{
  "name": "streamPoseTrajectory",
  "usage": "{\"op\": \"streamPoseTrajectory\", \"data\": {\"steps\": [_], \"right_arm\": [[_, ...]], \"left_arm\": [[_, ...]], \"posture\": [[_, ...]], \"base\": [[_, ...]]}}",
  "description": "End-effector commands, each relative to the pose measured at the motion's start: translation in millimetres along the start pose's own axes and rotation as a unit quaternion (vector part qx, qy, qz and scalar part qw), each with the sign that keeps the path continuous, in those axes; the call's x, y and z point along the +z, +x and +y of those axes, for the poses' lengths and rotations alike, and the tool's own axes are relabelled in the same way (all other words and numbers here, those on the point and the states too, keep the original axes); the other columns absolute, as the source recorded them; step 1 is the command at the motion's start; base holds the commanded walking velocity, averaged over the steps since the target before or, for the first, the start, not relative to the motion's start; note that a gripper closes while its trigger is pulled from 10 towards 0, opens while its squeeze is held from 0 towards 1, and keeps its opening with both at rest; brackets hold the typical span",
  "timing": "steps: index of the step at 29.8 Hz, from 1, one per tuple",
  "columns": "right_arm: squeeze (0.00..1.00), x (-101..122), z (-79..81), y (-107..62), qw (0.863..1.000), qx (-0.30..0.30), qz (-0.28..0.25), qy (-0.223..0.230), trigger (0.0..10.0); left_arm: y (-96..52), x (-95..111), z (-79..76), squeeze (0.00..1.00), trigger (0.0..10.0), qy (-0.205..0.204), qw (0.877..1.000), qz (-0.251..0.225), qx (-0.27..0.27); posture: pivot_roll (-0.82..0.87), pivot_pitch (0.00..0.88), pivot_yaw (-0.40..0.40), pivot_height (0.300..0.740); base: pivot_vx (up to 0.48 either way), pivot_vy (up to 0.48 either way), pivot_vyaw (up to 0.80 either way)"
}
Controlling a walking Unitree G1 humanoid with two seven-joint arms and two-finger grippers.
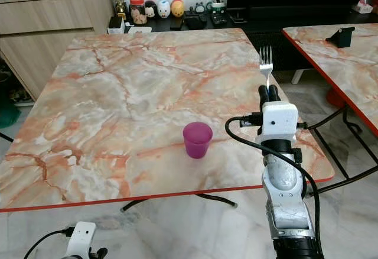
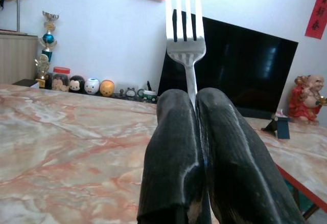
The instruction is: Setting the table
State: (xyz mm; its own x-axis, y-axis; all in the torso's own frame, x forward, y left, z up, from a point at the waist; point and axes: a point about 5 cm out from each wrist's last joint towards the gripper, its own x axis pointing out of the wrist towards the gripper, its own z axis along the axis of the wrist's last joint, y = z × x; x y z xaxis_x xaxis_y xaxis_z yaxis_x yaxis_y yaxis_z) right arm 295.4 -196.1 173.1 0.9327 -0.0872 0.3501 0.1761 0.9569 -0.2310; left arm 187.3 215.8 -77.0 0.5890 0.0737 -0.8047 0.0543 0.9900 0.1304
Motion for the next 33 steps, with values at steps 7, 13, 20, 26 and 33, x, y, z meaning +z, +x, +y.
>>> {"op": "streamPoseTrajectory", "data": {"steps": [7, 13, 20, 26, 33], "right_arm": [[0.0, 9.8, 7.7, 4.2, 1.0, -0.005, -0.005, 0.021, 10.0], [0.0, 10.7, 13.2, 9.9, 1.0, 0.005, -0.002, 0.022, 10.0], [0.0, 14.6, 21.2, 16.8, 0.999, 0.006, -0.001, 0.033, 10.0], [0.0, 15.9, 23.7, 18.0, 0.999, 0.007, -0.001, 0.037, 10.0], [0.0, 15.7, 22.0, 21.1, 0.999, 0.004, 0.004, 0.033, 10.0]], "left_arm": [[-2.3, -10.5, 2.8, 0.0, 10.0, 0.017, 1.0, 0.012, 0.009], [-1.9, -8.8, 3.6, 0.0, 10.0, 0.016, 1.0, 0.012, 0.013], [-1.5, -6.7, 3.3, 0.0, 10.0, 0.017, 1.0, 0.009, 0.012], [-1.5, -6.5, 4.2, 0.0, 10.0, 0.016, 1.0, 0.009, 0.013], [-1.0, -4.3, 3.6, 0.0, 10.0, 0.018, 1.0, 0.008, 0.011]], "posture": [[0.01, 0.0, 0.005, 0.74], [0.01, 0.0, 0.007, 0.74], [0.01, 0.0, 0.008, 0.74], [0.0, 0.0, 0.013, 0.74], [0.0, 0.0, 0.018, 0.74]], "base": [[0.0, -0.29, 0.0], [0.0, -0.355, 0.0], [0.0, -0.354, 0.0], [0.0, -0.355, 0.0], [0.0, -0.357, 0.0]]}}
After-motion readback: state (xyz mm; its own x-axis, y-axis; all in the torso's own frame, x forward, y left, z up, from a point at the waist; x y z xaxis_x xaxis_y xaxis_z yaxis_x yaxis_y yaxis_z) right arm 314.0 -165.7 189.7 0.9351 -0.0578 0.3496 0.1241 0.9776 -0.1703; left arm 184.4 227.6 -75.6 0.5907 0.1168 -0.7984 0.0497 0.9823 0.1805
